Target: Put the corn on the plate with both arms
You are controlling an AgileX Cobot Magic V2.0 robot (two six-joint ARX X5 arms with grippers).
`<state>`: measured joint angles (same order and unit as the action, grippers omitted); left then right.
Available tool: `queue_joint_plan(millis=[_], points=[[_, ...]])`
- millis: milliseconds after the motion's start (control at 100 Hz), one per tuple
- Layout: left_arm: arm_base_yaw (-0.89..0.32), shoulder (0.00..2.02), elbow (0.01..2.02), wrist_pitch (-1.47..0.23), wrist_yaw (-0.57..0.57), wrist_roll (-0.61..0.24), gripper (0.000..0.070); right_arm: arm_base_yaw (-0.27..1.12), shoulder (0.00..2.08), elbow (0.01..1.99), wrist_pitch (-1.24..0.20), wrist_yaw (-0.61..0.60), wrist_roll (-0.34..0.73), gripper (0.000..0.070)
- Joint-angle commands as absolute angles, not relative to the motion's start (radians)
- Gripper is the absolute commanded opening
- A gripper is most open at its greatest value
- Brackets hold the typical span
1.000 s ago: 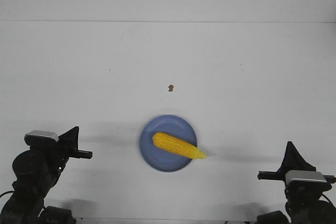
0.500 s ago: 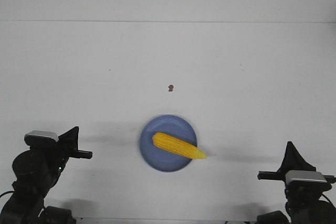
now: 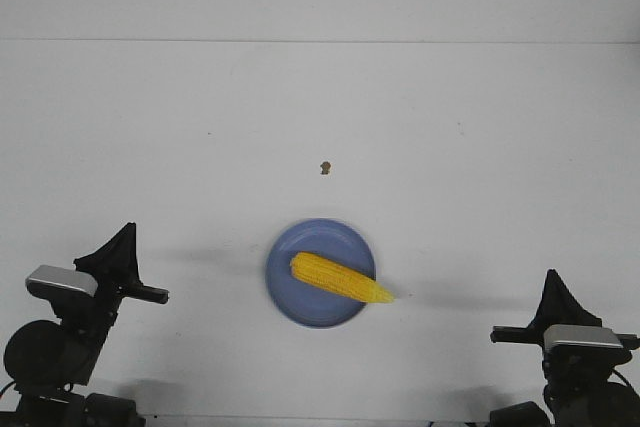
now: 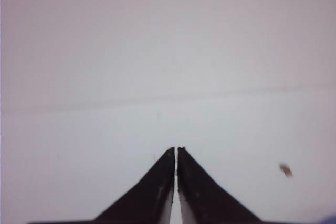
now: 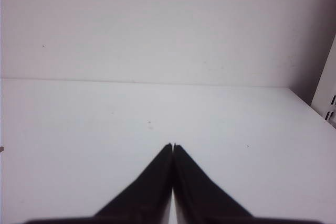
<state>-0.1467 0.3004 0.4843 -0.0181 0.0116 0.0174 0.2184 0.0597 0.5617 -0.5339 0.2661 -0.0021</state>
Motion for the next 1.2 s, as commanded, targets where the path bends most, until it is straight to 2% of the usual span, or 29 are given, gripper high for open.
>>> queue_joint_plan(millis=[0, 100, 320, 610, 1190], points=[[-0.137, 0.264, 0.406, 0.054, -0.005, 0.041, 0.0013, 0.22, 0.06, 0.562, -0.524, 0.269, 0.007, 0.0], [-0.12, 0.176, 0.282, 0.136, -0.004, 0.038, 0.0013, 0.22, 0.06, 0.562, -0.524, 0.269, 0.007, 0.0], [-0.096, -0.001, 0.109, 0.149, -0.004, 0.025, 0.0013, 0.22, 0.06, 0.562, -0.524, 0.269, 0.007, 0.0], [-0.078, 0.003, 0.014, 0.219, -0.004, -0.009, 0.0013, 0.22, 0.06, 0.563, -0.524, 0.269, 0.007, 0.0], [-0.068, 0.003, 0.014, 0.21, -0.004, -0.019, 0.0013, 0.22, 0.06, 0.562, -0.524, 0.269, 0.007, 0.0]])
